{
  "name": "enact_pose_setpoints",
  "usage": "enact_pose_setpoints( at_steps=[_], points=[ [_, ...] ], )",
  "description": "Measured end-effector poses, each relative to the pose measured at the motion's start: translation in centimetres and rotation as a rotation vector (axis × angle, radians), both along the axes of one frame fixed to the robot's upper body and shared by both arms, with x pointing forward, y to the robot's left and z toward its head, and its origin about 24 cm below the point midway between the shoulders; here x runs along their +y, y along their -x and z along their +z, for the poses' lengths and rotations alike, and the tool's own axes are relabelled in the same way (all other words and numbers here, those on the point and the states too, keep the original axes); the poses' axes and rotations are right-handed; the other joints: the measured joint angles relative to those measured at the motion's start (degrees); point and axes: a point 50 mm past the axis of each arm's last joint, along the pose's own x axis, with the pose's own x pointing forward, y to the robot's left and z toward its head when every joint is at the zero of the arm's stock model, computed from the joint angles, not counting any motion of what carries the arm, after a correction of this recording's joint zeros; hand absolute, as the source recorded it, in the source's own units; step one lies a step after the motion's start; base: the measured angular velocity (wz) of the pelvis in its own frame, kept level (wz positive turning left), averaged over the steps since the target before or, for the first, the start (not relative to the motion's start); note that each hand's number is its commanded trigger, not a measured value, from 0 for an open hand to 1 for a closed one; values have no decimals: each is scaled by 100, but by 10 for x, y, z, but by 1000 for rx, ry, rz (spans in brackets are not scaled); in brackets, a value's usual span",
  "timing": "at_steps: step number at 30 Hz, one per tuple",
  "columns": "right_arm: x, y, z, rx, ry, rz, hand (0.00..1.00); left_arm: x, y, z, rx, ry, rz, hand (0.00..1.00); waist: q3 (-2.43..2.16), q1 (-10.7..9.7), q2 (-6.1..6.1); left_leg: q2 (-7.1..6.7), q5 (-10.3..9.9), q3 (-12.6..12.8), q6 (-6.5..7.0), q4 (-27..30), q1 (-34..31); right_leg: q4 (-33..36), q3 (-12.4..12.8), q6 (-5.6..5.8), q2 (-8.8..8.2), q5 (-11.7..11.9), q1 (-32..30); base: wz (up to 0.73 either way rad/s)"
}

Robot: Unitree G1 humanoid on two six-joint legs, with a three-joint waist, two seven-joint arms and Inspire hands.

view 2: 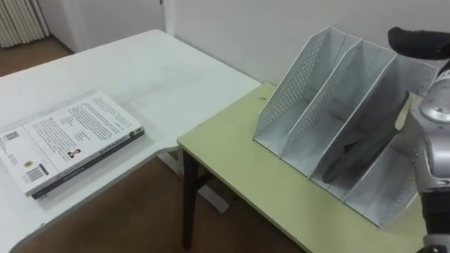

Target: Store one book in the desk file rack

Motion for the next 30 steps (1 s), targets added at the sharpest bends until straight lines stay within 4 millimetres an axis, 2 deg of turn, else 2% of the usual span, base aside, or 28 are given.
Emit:
enact_pose_setpoints(
  at_steps=[2, 5, 8, 10, 15, 16, 19, 20, 21, 23, 25, 28, 30],
  points=[
    [8, 3, 14, -57, 24, 44, 0, -1, -1, 0, -6, 2, 2, 0, -13, 0, 33, 2, -3, -8, -3, -13, -26, 6, 5, -4, 4, 3, -47, -4],
    [28, 12, 37, -158, 78, 158, 0, -6, 0, -2, -2, 14, 1, 0, -60, -3, 147, 8, -1, 15, -3, -38, 2, 1, 37, -11, 12, 8, -22, -5],
    [52, 21, 43, -199, 138, 344, 0, -6, 0, -2, -5, 13, -10, 0, -52, -28, 180, 21, 0, 20, -7, -61, 53, -2, 33, -11, 18, 7, 16, -1],
    [67, 24, 39, -174, 159, 487, 0, -6, 0, -2, -5, 13, -10, 0, -36, -24, 181, 21, 7, 24, -17, -109, 82, -3, 61, -12, 24, 8, 22, -8],
    [107, 22, 13, -3, 165, 947, 0, -5, -1, -1, -12, 30, -16, 0, 7, 43, 170, 26, 8, 14, -18, -147, 74, 4, 94, -21, 27, 13, 13, -4],
    [111, 22, 11, 17, 171, 995, 0, -5, -2, -1, -15, 33, -18, 0, 10, 56, 163, 26, 8, 7, -18, -146, 69, 1, 90, -22, 27, 14, 9, 3],
    [129, 25, -3, 123, 242, 1213, 0, -2, -2, 0, -14, 43, -22, 0, 7, 97, 78, 29, 9, -10, -22, -106, 29, -11, 60, -23, 32, 14, -16, 6],
    [136, 28, -9, 166, 270, 1291, 0, 0, -4, 1, -15, 49, -27, 0, -13, 138, 41, 36, 10, -1, -24, -103, 12, -9, 58, -27, 36, 17, -48, 0],
    [143, 30, -16, 213, 294, 1368, 0, 2, -7, 2, -19, 54, -34, 0, -15, 194, 16, 38, 13, 6, -27, -98, -2, -9, 63, -36, 39, 24, -68, 0],
    [152, 35, -29, 289, 332, 1460, 0, 3, -11, 3, -30, 60, -45, 0, 6, 260, -27, 37, 15, -16, -28, -97, -18, -10, 55, -37, 34, 24, -70, 0],
    [160, 40, -43, 372, 378, 1541, 0, 3, -15, 4, -29, 61, -62, 0, 18, 356, -19, 35, 15, -14, -27, -100, -14, -15, 57, -37, 29, 24, -81, 0],
    [168, 51, -69, 507, 395, 1669, 0, 1, -21, 4, -31, 67, -85, 0, 25, 506, -13, 35, 15, -35, -24, -110, -15, -23, 40, -36, 12, 24, -65, 5],
    [172, 62, -96, 656, 436, 1724, 0, 0, -25, 4, -25, 71, -91, 0, 33, 607, -13, 29, 16, -19, -23, -117, -8, -6, 52, -35, 7, 23, -66, 0]
  ],
)
